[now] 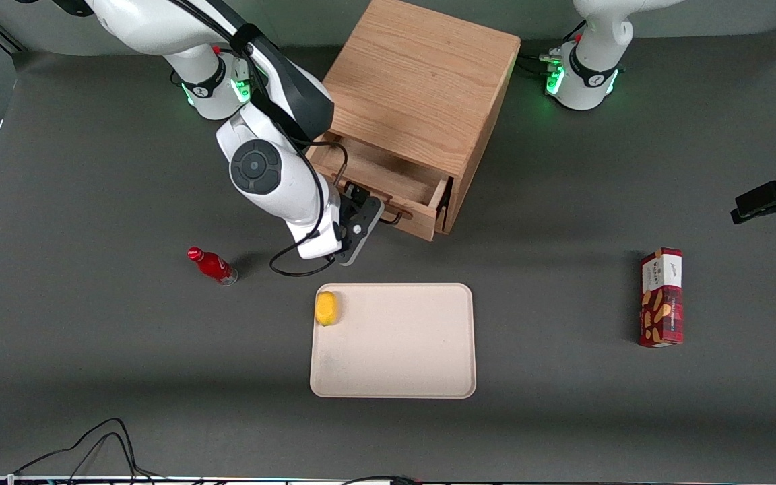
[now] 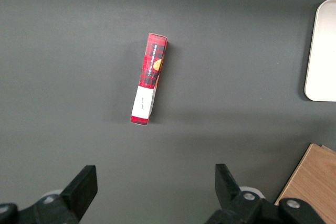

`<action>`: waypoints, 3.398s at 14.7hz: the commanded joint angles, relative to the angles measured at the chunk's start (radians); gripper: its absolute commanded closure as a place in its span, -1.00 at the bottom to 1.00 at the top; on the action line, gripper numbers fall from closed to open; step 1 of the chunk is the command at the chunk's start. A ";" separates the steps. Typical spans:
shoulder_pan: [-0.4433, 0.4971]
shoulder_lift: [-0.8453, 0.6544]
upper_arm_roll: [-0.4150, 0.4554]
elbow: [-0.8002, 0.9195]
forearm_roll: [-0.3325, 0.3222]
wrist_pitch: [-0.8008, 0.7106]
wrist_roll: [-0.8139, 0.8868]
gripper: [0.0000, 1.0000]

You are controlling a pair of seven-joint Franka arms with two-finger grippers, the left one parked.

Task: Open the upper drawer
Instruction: 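Pull the handle with the right gripper, sliding the upper drawer outward, then keep pulling the upper drawer out further with the right gripper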

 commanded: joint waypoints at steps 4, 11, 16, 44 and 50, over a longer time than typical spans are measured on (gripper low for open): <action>-0.015 0.063 0.005 0.083 -0.013 -0.006 -0.057 -1.00; -0.032 0.107 0.003 0.129 -0.054 -0.006 -0.069 -1.00; -0.049 0.118 0.002 0.152 -0.056 -0.011 -0.077 -1.00; -0.066 0.233 -0.046 0.331 -0.085 -0.049 -0.112 -1.00; -0.070 0.242 -0.069 0.371 -0.084 -0.078 -0.114 -1.00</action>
